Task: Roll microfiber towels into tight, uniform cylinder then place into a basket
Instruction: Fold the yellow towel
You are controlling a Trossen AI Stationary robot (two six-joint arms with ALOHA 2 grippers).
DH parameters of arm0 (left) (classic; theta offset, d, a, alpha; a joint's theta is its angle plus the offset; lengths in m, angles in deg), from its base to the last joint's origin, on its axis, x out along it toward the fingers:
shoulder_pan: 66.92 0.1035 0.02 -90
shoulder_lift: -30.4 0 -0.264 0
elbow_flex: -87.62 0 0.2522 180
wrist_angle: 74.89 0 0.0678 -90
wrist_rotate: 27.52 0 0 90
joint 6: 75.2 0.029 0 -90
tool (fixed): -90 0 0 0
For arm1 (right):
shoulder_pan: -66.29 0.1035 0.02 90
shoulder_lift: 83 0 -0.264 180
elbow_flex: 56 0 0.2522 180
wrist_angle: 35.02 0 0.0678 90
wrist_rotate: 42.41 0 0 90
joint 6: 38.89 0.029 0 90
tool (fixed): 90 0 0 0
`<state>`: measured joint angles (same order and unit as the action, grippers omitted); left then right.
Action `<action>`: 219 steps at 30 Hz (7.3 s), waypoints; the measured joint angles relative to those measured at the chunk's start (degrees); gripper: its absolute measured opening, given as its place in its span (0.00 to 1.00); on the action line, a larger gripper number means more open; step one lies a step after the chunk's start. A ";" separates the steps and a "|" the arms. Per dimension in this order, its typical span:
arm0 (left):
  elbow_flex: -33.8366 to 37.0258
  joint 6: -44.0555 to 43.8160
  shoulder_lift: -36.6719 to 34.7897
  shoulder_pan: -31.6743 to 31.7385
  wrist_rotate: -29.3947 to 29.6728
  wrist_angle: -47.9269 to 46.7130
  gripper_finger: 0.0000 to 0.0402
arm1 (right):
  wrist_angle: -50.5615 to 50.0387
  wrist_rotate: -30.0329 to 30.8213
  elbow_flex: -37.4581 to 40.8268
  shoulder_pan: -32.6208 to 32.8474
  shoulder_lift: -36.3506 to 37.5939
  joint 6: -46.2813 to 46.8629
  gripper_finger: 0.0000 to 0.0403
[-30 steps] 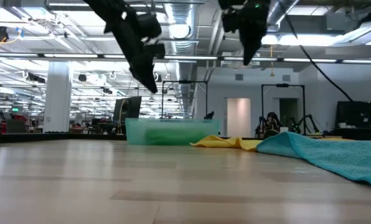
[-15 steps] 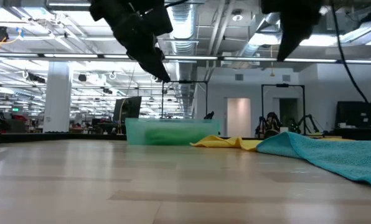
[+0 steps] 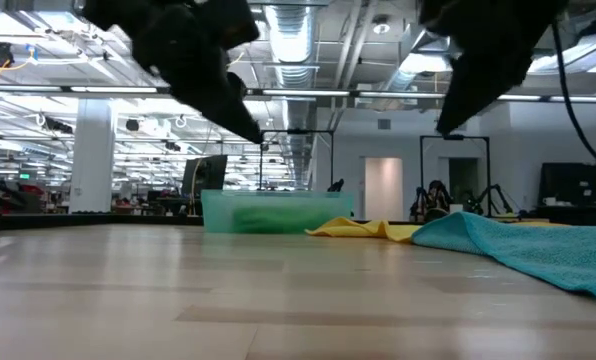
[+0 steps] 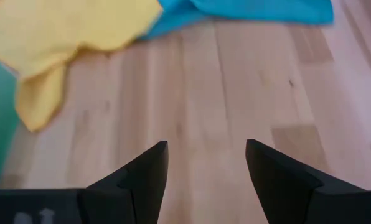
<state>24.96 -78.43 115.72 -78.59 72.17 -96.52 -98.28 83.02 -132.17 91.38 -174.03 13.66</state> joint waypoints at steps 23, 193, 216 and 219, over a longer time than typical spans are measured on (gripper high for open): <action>7.16 -4.80 0.02 -9.72 10.28 3.73 0.52 | 15.45 -22.37 -0.10 -23.06 -11.69 -12.46 0.39; -15.59 -17.67 19.70 -23.02 6.35 -22.26 0.00 | 17.86 -16.49 -19.54 20.17 -26.48 -5.87 0.38; -15.59 -22.93 19.69 -25.50 4.44 -21.54 0.00 | 17.84 -18.35 -19.89 20.69 -31.69 -5.11 0.36; -15.59 -23.48 19.69 -25.52 4.42 -21.56 0.00 | 16.29 -17.84 -19.87 20.64 -31.71 -3.18 0.34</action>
<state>9.37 -101.91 135.41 -104.11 76.59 -118.08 -81.99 65.18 -152.04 112.02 -205.74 10.48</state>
